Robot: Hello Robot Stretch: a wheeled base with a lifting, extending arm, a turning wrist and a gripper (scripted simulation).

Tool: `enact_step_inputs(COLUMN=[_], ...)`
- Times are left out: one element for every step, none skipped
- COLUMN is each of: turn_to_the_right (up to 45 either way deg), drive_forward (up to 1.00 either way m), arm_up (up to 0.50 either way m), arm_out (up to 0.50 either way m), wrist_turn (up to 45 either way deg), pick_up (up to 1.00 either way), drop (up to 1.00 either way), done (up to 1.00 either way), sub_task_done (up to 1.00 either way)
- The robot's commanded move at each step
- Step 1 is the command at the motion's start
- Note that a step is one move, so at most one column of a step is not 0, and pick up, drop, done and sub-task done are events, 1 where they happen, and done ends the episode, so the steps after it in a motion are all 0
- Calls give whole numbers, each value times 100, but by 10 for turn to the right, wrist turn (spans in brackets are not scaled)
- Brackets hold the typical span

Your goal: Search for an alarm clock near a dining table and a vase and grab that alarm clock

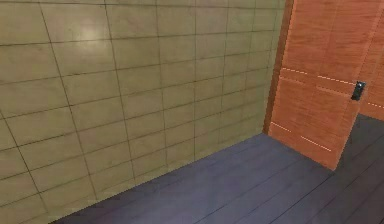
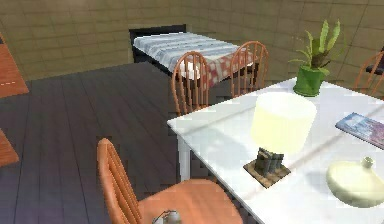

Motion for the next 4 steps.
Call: enact_step_inputs(turn_to_the_right=[0,0,0,0], drive_forward=[0,0,0,0], arm_up=[0,0,0,0], arm_out=[14,0,0,0], wrist_turn=[0,450,450,450], pick_up=[0,0,0,0], drop=[0,0,0,0], done=[0,0,0,0], sub_task_done=[0,0,0,0])
